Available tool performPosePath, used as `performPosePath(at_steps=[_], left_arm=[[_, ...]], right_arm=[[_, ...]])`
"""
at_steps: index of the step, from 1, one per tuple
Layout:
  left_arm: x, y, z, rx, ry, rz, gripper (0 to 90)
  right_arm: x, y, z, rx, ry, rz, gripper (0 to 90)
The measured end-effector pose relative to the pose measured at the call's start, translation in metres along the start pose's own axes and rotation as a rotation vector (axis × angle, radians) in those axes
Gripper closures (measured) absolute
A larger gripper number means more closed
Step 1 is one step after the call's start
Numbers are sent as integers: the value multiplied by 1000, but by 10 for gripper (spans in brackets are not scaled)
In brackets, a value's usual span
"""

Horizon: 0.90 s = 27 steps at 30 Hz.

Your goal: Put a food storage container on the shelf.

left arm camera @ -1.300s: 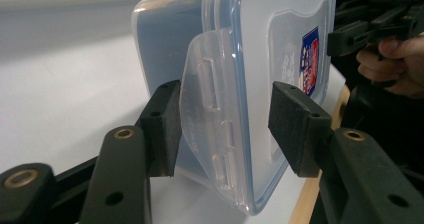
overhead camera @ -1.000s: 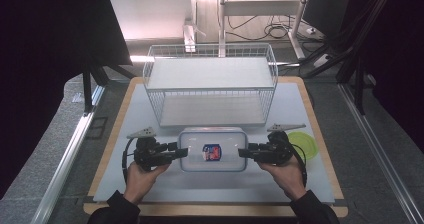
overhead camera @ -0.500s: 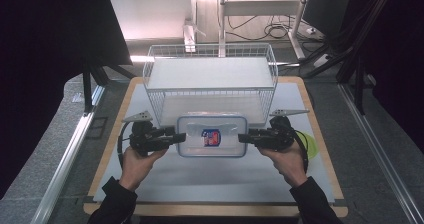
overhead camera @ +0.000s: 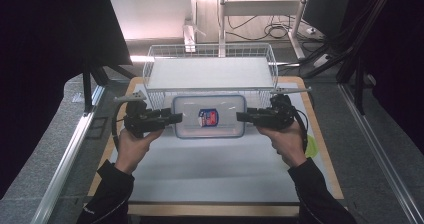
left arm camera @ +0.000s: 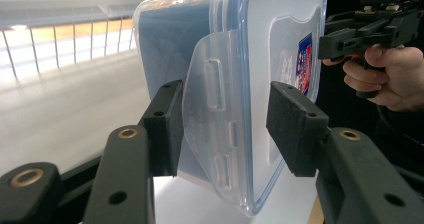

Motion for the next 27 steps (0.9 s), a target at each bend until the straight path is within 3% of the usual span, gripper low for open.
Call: performPosePath(at_steps=[11, 27], left_arm=[[-2, 4, -37, -21, -12, -8, 505], [-11, 32, -83, 2, -43, 14, 511]], right_arm=[[-5, -3, -34, -1, -38, -4, 537], [-23, -10, -87, 16, -50, 23, 532]])
Point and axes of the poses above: each handheld gripper's, and its own axes: x roughly backward along the jaws, z roughly out of its underside, y roughly to its left, the point moved 2 cm from there along -x, roughly forward along the jaws, and after that the axes turned 9 degrees about -y, right-handed, at the moved point
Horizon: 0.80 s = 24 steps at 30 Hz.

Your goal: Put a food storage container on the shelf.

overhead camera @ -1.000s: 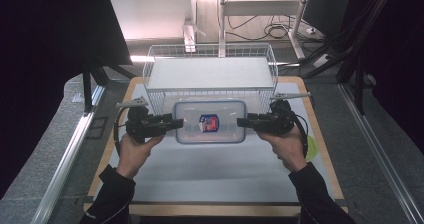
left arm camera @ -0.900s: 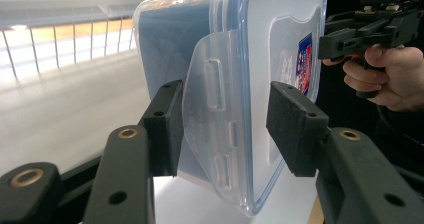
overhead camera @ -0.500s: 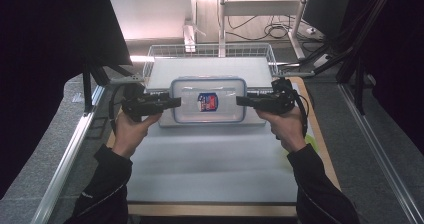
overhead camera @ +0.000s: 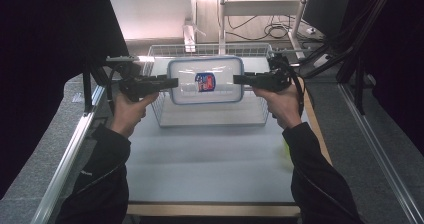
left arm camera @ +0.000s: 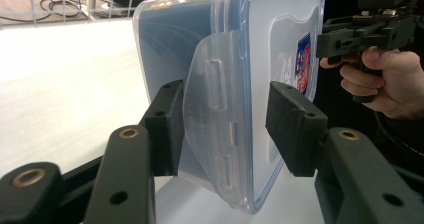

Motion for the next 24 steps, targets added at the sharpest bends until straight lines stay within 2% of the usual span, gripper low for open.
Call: performPosePath(at_steps=[8, 15, 19, 24], left_arm=[[-10, 10, -15, 16, 7, -1, 511], [-24, 18, -31, 16, 11, -12, 510], [-29, 24, -35, 26, 12, -14, 508], [-34, 31, -36, 50, 12, -27, 504]], right_arm=[[-7, -11, -13, -17, -5, 5, 531], [-13, -26, -23, -53, -22, 13, 525], [-17, -34, -27, -76, -27, 19, 525], [-22, -39, -28, -77, -28, 25, 524]])
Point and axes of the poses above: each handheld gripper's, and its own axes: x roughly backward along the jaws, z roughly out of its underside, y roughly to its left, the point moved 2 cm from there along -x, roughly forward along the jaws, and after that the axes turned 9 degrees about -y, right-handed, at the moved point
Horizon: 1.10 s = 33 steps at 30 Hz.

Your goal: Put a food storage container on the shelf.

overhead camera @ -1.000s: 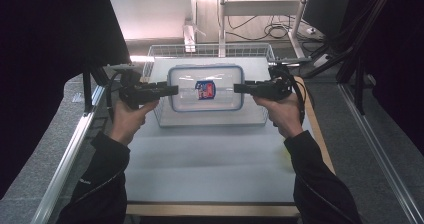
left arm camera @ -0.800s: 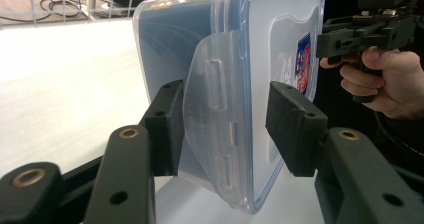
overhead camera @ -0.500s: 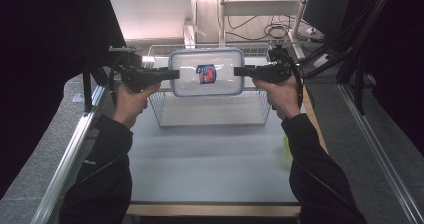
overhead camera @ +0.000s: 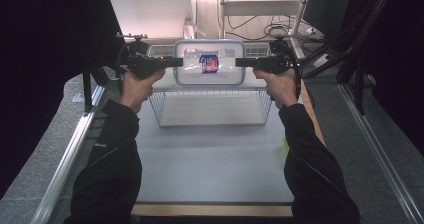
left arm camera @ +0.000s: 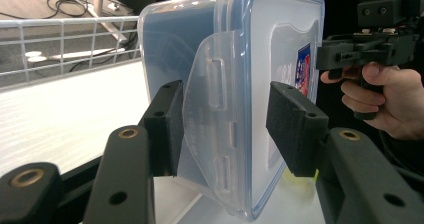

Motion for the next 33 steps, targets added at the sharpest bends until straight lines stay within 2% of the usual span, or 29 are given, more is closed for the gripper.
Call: performPosePath(at_steps=[9, 12, 13, 14, 16, 18, 20, 21, 23, 24, 25, 27, 28, 29, 30, 33], left_arm=[[-3, 4, 3, 2, 6, -11, 491], [-3, 2, 4, -21, 10, -23, 490], [-4, -2, 5, -60, 9, -44, 477], [-4, -2, 5, -60, 9, -44, 465], [-4, -4, 6, -93, -7, -72, 459], [-5, -4, 7, -103, -12, -90, 449], [-7, -4, 8, -125, -11, -105, 430], [-8, -5, 8, -126, -6, -112, 395], [-10, -5, 8, -134, -7, -126, 355], [-9, -4, 8, -148, -19, -155, 361], [-9, -3, 8, -160, -5, -174, 384], [-9, -2, 9, -166, 1, -165, 416], [-10, -2, 8, -170, -4, -182, 416], [-11, -3, 7, -174, -6, -174, 429], [-11, -3, 7, -174, -6, -174, 428], [-14, -7, 5, -208, 9, -191, 400]], right_arm=[[-5, -2, -3, 1, 10, 16, 521], [-5, -3, -3, 3, 9, 14, 516], [-6, -4, -3, 8, 1, 12, 513], [-6, -4, -3, 8, 1, 12, 513], [-6, -5, -2, 15, -10, 16, 508], [-7, -5, -1, 23, -14, 22, 493], [-8, -4, -1, 44, -1, 41, 473], [-10, -3, 0, 83, 13, 63, 470], [-11, -2, 1, 95, 16, 71, 450], [-12, -1, 1, 126, 30, 109, 466], [-13, -2, 2, 136, 35, 115, 470], [-12, -3, 2, 123, 28, 99, 492], [-12, -3, 2, 123, 28, 99, 492], [-11, -4, 2, 108, 28, 81, 502], [-11, -4, 2, 108, 28, 81, 502], [-13, -2, 4, 129, 39, 96, 504]])
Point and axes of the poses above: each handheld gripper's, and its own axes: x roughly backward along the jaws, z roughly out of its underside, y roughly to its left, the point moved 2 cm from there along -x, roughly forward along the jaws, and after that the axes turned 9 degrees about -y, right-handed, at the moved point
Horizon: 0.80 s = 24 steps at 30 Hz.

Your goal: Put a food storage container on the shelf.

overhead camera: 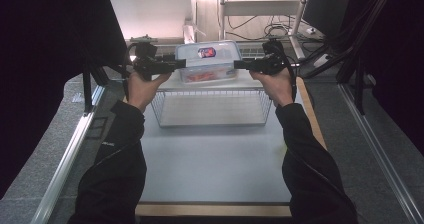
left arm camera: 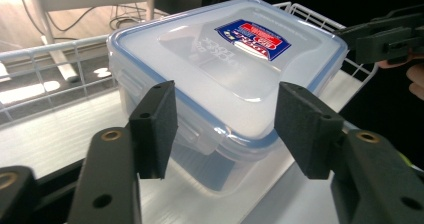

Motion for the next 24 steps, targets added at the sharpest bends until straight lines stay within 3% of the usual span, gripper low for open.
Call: performPosePath(at_steps=[3, 7, 8, 9, 11, 12, 16, 20, 24], left_arm=[[2, -4, -2, -24, -11, -7, 375], [15, -14, 3, -55, -45, -8, 406], [20, -16, 6, -61, -65, -2, 446], [28, -21, 14, -68, -74, 20, 589], [29, -22, 19, -75, -65, 28, 720], [29, -24, 24, -80, -54, 42, 764], [19, -26, 38, -83, 1, 63, 865], [7, -20, 39, -63, 37, 38, 893], [1, -12, 37, -42, 37, 24, 898]], right_arm=[[1, 0, 0, 3, 0, -1, 508], [6, 2, 2, 22, -12, 3, 557], [8, 2, 3, 29, -15, 5, 582], [12, 2, 6, 41, -14, 4, 665], [14, 2, 8, 52, -11, 4, 718], [16, 2, 13, 73, -8, -1, 803], [13, 2, 21, 85, 2, -4, 879], [5, 5, 26, 83, 5, -16, 900], [-7, 12, 28, 139, 31, 17, 900]])
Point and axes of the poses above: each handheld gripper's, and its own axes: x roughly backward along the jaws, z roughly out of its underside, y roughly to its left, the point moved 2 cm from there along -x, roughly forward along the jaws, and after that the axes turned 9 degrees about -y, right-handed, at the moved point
